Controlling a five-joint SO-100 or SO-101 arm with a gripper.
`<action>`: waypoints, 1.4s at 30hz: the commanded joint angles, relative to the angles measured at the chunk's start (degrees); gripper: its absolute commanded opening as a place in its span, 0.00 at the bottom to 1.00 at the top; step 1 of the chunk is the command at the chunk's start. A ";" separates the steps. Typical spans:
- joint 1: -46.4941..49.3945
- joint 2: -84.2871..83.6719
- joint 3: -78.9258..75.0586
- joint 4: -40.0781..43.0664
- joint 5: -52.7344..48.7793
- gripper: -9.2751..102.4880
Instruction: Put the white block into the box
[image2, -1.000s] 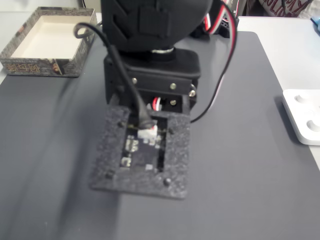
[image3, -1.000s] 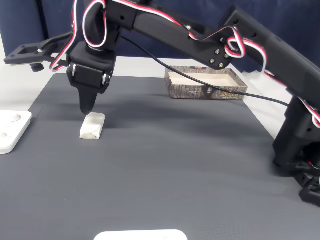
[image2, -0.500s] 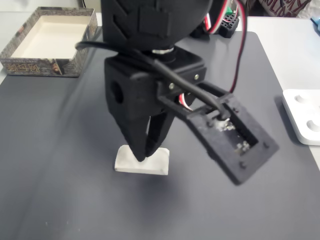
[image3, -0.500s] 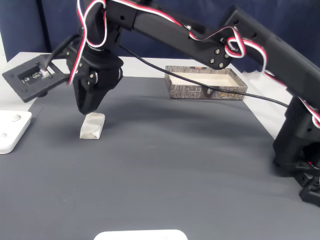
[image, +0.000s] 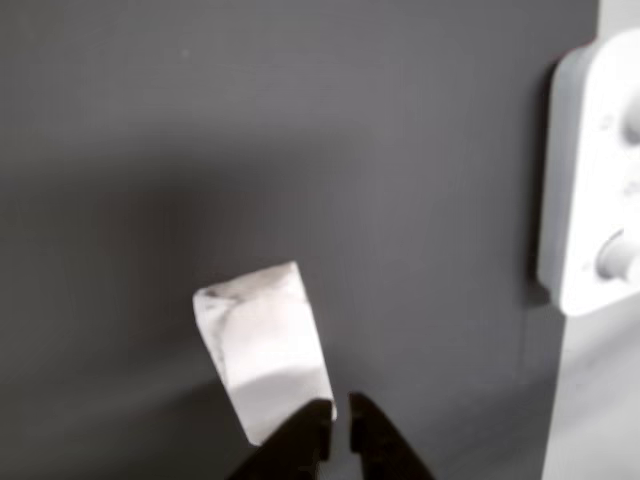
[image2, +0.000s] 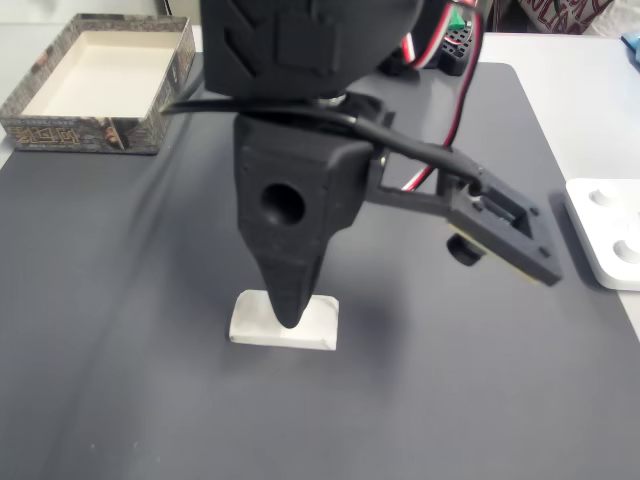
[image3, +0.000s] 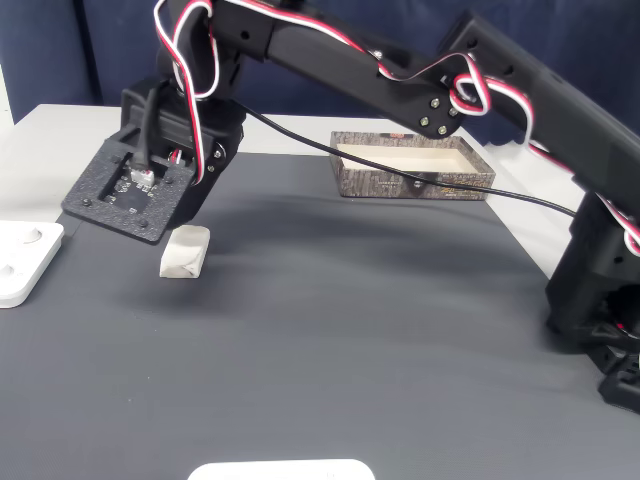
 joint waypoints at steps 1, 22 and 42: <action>0.53 7.73 -0.09 0.09 3.08 0.07; 1.85 10.46 4.04 0.70 6.24 0.09; 2.90 9.76 3.16 0.88 6.42 0.20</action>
